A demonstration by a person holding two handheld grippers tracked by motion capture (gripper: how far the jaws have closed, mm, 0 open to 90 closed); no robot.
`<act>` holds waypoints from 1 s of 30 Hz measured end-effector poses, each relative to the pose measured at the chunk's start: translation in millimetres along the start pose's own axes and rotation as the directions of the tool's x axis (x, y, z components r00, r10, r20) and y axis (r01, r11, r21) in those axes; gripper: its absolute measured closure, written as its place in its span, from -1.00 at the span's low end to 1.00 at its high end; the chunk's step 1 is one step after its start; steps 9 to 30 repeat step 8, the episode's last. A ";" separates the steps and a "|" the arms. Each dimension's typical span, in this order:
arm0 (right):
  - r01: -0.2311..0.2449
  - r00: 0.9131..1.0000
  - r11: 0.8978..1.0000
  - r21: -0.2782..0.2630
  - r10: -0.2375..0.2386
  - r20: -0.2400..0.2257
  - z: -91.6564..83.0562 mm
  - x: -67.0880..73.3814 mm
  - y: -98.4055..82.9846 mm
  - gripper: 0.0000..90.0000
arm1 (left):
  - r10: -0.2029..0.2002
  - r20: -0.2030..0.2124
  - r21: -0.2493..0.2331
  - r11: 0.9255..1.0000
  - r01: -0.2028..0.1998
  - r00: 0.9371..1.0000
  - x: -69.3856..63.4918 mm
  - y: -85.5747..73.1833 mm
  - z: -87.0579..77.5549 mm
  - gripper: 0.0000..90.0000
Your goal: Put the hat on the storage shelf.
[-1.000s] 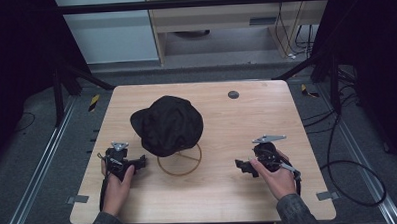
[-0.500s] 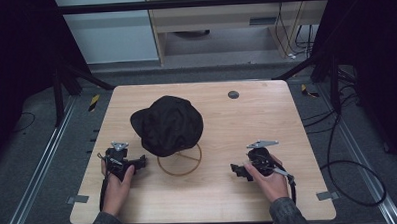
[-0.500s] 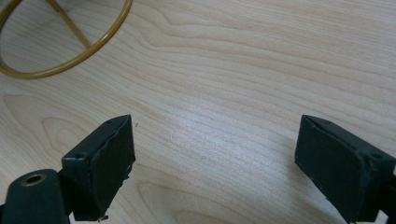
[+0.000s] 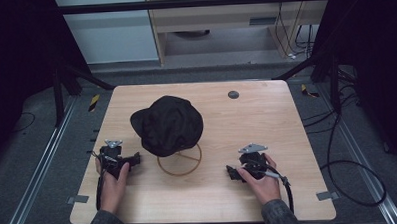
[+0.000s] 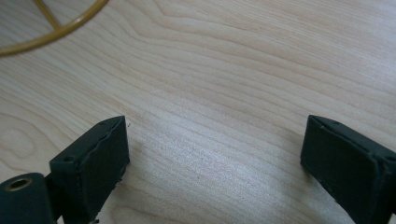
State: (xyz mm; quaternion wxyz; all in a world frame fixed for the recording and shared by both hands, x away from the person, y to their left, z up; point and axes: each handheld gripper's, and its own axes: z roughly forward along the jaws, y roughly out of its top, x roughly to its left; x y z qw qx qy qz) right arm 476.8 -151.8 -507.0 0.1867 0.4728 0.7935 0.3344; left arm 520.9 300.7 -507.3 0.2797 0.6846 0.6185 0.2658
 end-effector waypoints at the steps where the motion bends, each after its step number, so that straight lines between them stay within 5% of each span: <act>1: 0.030 0.999 1.000 0.000 -0.030 0.013 1.1 2.3 -1.1 -0.87 | -0.005 -0.005 -0.001 1.000 0.005 1.000 0.9 0.5 0.5 -1.00; 4: 0.029 1.000 0.999 -0.033 -0.029 0.010 2.2 2.7 -4.8 -0.90 | -0.013 -0.011 -0.002 1.000 0.012 1.000 2.0 1.1 1.3 -1.00; 30: 0.027 1.000 0.999 -0.033 -0.026 0.014 0.9 1.8 -6.2 -0.90 | -0.014 -0.015 -0.001 1.000 0.014 1.000 1.6 1.0 1.0 -1.00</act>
